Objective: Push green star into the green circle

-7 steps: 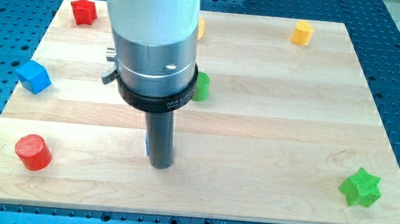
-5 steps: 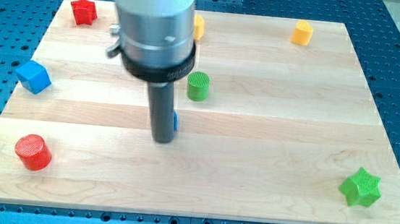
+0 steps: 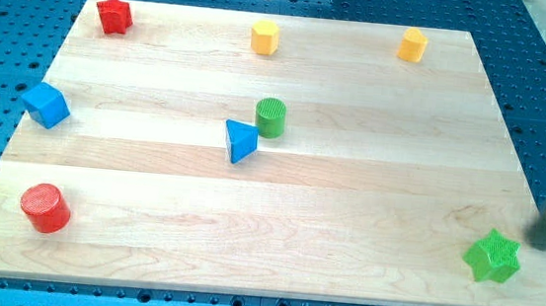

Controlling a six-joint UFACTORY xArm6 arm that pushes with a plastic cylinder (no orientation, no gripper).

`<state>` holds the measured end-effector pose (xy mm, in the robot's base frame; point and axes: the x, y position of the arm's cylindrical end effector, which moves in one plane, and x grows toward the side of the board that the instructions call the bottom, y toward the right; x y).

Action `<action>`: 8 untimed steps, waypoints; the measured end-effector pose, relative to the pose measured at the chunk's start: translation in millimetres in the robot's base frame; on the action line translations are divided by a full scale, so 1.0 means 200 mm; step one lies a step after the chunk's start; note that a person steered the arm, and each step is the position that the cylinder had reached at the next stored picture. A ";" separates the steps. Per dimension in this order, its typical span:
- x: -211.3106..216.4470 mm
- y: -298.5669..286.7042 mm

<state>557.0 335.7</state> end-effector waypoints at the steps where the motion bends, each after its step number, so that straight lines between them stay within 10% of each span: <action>1: 0.05 0.03; 5: -0.14 -0.91; 6: 0.08 -0.57; 8: 0.06 -1.11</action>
<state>569.6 114.4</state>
